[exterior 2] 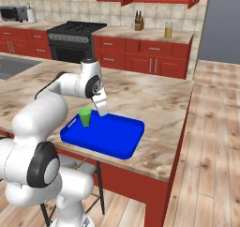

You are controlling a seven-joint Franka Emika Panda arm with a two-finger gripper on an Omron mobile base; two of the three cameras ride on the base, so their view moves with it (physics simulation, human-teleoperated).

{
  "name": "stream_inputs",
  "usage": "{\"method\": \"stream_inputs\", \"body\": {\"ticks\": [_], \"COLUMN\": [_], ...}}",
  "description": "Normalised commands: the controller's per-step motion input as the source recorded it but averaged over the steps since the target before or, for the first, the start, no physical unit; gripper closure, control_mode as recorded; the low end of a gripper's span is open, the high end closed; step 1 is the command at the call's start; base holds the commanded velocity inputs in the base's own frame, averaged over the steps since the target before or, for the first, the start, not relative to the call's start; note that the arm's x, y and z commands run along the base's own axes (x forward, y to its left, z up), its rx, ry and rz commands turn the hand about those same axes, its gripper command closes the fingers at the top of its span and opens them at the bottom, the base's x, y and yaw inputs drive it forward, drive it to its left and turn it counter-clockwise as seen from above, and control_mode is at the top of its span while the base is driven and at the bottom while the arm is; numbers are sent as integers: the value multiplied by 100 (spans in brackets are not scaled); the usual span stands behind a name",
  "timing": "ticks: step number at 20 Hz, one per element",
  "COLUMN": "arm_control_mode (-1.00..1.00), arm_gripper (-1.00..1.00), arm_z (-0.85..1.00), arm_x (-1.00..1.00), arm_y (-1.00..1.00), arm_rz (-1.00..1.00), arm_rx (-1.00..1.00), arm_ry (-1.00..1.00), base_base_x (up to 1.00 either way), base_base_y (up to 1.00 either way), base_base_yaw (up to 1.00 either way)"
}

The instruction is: There is a tray on the dining counter. Grab the cup, mug, and pitcher and place them on the tray. The pitcher may be placed next to the tray if it cannot fit the tray.

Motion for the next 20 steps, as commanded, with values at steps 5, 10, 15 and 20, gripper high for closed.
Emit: {"method": "stream_inputs", "body": {"ticks": [5,10,15,20], "arm_control_mode": [-100,-100,-100,-100], "arm_gripper": [-100,-100,-100,-100], "arm_z": [24,23,16,11], "arm_x": [-65,-37,-38,-49], "arm_y": [-30,-20,-13,-5], "arm_rz": [7,9,18,18], "arm_rx": [0,0,0,0], "arm_ry": [0,1,0,1], "base_base_x": [0,0,0,0], "base_base_y": [0,0,0,0], "base_base_yaw": [0,0,0,0]}}
